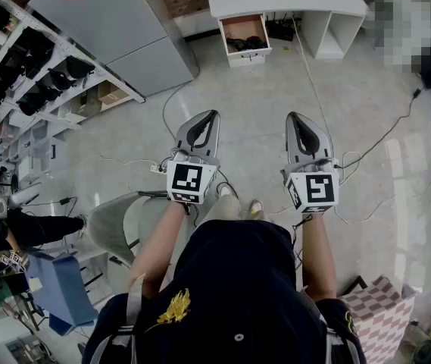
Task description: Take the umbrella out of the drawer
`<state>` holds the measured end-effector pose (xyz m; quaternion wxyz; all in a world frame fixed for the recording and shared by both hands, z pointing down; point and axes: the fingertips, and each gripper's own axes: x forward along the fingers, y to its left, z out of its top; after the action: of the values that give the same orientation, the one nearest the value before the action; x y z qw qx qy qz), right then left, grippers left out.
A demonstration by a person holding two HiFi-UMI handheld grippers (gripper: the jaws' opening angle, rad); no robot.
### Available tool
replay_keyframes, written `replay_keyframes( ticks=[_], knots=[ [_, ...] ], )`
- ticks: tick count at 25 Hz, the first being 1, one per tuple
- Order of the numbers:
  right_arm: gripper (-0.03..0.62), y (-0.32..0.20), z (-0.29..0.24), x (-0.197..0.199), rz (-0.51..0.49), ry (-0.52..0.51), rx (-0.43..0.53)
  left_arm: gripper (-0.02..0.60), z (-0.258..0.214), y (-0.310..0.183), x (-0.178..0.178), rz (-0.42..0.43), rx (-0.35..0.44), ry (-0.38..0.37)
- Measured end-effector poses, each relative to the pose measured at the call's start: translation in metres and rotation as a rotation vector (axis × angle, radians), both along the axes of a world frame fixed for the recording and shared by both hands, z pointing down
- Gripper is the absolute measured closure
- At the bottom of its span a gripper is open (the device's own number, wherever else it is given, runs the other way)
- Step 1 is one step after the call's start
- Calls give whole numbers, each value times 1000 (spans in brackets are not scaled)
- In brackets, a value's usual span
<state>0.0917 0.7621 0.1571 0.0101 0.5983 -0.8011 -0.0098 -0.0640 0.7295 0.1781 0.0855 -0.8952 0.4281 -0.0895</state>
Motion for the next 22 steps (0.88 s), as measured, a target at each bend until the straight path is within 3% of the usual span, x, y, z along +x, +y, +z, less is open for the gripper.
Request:
replay_keyframes(
  ticks=[6,10,14,17,22],
  knots=[
    [569,-26,9,4,-7,6,-5,563,0,-28,5,0,14,6],
    [569,-66,16,-5,-3,32,-29,563,11,-70,-11,-21,-12,30],
    [569,-127,21,-7,27,82,-42,563,26,-137,-22,-21,-40,59],
    [568,-185,18,0,78,106,-39,563,28,-199,-16,18,-13,48],
    [568,-273,7,-25,86,120,-26,563,14,-291,-34,59,4,76]
  ],
)
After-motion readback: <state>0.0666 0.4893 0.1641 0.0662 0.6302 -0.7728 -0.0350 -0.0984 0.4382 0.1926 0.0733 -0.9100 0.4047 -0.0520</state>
